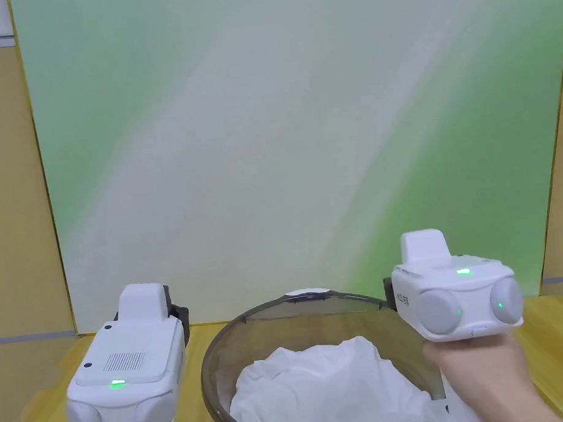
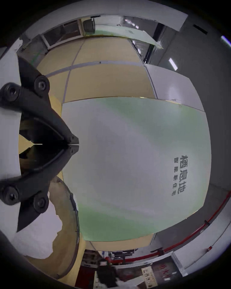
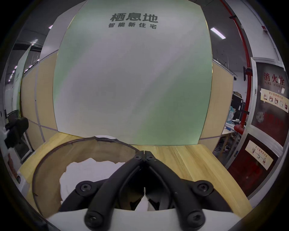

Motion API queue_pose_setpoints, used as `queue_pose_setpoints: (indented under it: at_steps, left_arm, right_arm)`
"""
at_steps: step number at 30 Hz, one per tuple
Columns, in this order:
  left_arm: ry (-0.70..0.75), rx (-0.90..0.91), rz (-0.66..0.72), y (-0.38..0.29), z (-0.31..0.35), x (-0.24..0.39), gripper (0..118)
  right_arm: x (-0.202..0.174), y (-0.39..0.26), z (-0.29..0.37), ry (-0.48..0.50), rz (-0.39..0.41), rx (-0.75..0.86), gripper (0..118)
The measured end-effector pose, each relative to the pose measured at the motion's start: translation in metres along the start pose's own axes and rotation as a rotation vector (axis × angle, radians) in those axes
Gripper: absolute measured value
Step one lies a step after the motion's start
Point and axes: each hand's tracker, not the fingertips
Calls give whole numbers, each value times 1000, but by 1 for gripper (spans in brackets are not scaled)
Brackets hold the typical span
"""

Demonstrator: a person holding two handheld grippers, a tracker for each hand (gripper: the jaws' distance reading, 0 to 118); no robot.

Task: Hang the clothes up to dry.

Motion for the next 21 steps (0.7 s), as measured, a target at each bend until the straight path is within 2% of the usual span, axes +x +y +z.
queue_pose_setpoints:
  at_steps: [2,4,7,9,12,14,17,21]
  left_arm:
    - [3,-6,7,1,2,-12,0]
    - [5,4,16,-3,6,-27,0]
    - [22,-2,7,-9,10,-51,0]
    - [53,-9,18,-13,12,-70,0]
    - [63,-40,63,-22,14,-97,0]
    - [85,-45,10,-30,16,-106,0]
    - [90,-76,27,-36,14,-116,0]
    - [97,-86,40,-44,10,-120,0]
  right_arm:
    - [-32,23,7,77,13,3,0]
    - [-77,44,6,138,50,-67,0]
    - [-154,58,-6,347,20,-203,0]
    - [-210,55,-26,405,58,-306,0]
    - [-276,39,-51,427,78,-444,0]
    - [-304,23,-66,470,61,-552,0]
    - [-320,1,-89,487,34,-659,0]
    - [-316,-18,-102,441,106,-648,0]
